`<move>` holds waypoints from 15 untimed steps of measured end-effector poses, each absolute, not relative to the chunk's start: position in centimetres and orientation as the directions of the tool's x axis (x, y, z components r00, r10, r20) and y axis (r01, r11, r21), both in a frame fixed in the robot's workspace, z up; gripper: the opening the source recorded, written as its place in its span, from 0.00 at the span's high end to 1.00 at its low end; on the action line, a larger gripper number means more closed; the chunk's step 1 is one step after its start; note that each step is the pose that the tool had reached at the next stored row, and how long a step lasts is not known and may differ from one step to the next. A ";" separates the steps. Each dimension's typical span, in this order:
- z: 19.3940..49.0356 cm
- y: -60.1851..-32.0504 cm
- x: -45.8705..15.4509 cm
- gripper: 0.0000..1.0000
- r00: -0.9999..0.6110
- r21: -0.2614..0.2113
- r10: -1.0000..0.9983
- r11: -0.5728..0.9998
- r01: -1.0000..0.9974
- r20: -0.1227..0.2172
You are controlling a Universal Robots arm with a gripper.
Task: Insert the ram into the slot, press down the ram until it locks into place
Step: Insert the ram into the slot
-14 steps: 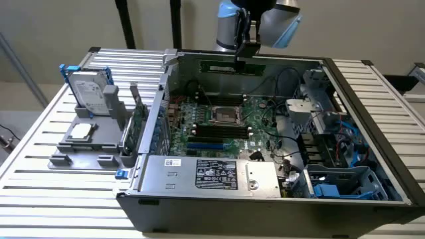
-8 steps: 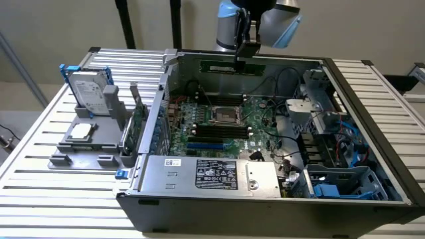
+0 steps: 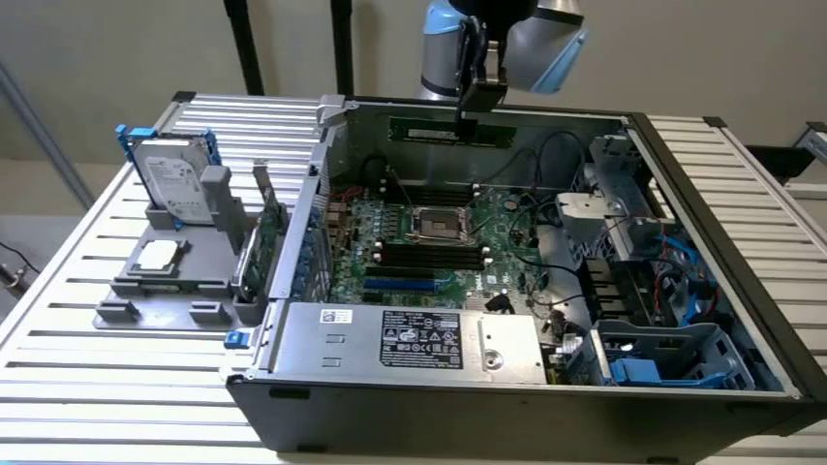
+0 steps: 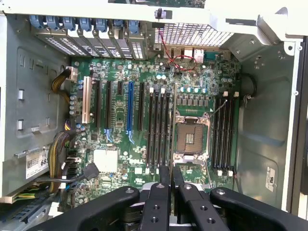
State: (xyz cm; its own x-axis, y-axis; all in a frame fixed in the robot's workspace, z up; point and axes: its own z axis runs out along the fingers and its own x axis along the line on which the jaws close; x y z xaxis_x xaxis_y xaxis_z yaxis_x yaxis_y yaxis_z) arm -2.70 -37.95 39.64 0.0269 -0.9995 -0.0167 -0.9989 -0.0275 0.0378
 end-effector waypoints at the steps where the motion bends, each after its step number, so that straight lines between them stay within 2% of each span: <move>1: 39.5 -37.9 -2.8 0.87 0.027 0.038 -1.000 -0.027 -0.999 -0.017; 15: 36.9 -37.9 -3.5 0.87 0.029 0.038 -0.999 -0.029 -0.999 -0.017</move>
